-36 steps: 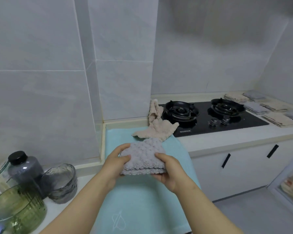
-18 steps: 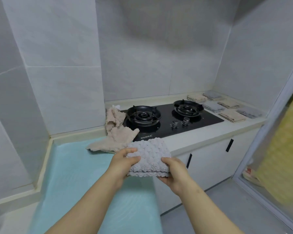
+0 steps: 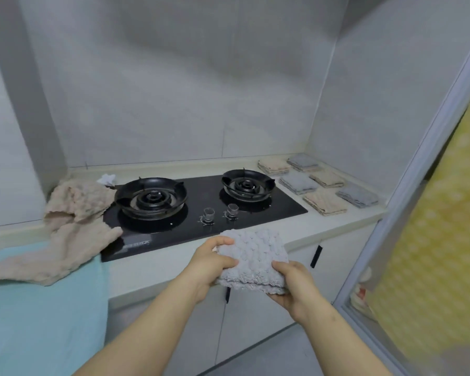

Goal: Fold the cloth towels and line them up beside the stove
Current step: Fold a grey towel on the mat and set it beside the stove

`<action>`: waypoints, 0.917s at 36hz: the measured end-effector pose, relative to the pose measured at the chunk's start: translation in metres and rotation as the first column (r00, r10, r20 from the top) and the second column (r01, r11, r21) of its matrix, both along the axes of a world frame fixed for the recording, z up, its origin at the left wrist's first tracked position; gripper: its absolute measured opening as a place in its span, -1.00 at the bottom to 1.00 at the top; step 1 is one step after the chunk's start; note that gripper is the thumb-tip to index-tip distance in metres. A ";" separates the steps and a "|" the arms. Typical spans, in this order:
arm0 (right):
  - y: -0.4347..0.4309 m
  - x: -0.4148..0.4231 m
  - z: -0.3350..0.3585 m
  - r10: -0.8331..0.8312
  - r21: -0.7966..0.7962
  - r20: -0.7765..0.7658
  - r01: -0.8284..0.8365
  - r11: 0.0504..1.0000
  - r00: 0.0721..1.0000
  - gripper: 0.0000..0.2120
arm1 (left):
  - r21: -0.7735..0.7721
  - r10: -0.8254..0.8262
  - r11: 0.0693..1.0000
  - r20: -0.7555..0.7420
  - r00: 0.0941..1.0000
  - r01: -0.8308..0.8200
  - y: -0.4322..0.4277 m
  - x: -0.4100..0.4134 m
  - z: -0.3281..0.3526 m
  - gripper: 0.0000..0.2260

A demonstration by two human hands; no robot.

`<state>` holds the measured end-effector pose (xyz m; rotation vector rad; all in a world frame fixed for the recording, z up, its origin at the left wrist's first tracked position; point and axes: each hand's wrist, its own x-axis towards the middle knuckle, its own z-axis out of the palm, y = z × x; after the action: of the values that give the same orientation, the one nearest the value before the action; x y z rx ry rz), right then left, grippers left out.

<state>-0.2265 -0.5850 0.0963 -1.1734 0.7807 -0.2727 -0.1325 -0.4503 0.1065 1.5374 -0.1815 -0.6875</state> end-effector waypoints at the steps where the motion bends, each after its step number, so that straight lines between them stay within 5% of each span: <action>1: -0.013 0.000 0.001 -0.004 -0.001 -0.004 0.004 1.000 1.000 -0.91 | 0.000 -0.012 1.000 -0.014 1.000 0.012 -0.013 0.001 0.000 -0.68; 10: -0.123 0.027 0.000 -0.078 -0.029 -0.038 0.077 0.997 0.996 -0.93 | -0.055 -0.011 0.998 -0.010 1.000 0.011 -0.134 0.041 -0.003 -0.95; 17: -0.215 0.084 -0.002 -0.086 -0.080 -0.079 0.080 0.994 0.993 -0.93 | -0.046 -0.095 0.994 0.113 0.989 0.101 -0.225 0.105 -0.012 -0.82; 33: -0.387 0.221 -0.001 -0.065 -0.075 -0.082 0.059 0.995 0.994 -0.93 | -0.044 -0.138 0.989 0.078 0.987 0.141 -0.393 0.253 -0.017 -0.64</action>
<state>-0.0054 -0.9721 0.0955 -1.2369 0.8887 -0.3072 0.1210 -0.8437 0.0899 1.5137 -0.3632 -0.7303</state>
